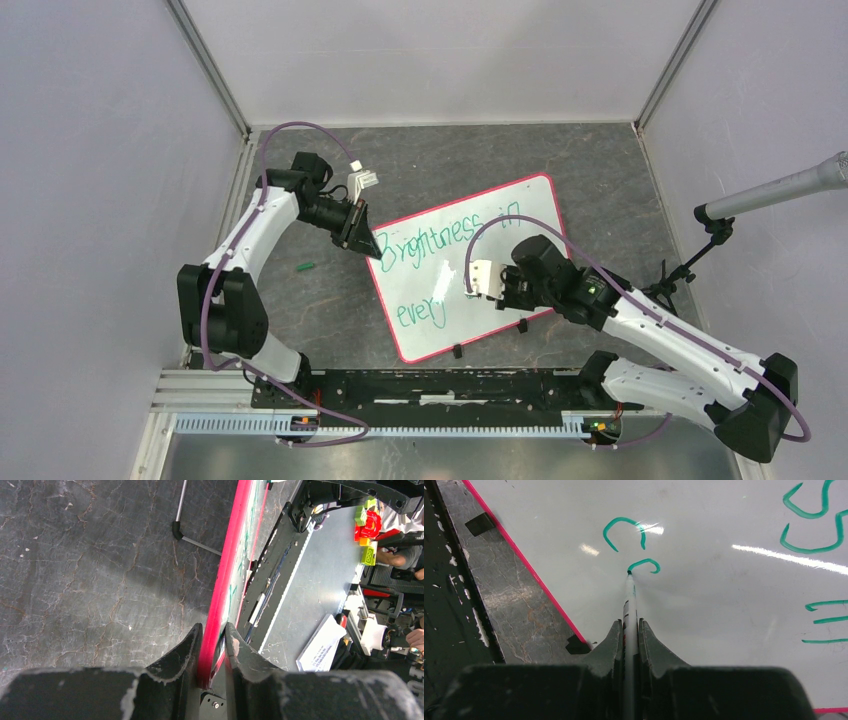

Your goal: Write a sentence on the whiteboard

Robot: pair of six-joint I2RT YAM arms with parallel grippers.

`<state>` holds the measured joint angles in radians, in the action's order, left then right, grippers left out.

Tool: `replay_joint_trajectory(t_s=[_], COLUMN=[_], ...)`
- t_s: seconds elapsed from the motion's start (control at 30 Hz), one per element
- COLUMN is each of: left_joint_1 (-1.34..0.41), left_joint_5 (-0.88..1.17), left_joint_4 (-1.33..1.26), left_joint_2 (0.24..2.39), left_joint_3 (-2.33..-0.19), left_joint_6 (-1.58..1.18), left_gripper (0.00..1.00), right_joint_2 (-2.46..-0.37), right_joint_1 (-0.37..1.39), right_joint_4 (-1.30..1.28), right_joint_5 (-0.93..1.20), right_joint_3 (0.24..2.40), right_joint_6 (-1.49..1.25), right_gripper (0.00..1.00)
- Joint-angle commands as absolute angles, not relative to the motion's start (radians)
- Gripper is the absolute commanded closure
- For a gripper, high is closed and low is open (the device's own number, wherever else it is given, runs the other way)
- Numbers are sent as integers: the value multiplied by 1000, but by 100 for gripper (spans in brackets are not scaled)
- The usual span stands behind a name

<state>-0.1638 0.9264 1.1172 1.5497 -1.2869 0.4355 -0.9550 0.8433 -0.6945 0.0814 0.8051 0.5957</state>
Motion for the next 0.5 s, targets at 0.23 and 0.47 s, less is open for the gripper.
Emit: replay_joint_trajectory(t_s=[0.23,0.47], left_joint_1=[-206,-207], left_joint_5=[859,858], left_joint_4=[1079,1079], left_joint_2=[1586,1583], left_joint_3=[-1282,-1278], left_joint_6=[453,453], left_gripper=[98,97], right_joint_2=[-949,-948], right_joint_1=[842,841], right_joint_4=[-667,-627], right_joint_5=[-84,-70], right_joint_3=[836,850], right_joint_6=[586,573], right_gripper=[100,100])
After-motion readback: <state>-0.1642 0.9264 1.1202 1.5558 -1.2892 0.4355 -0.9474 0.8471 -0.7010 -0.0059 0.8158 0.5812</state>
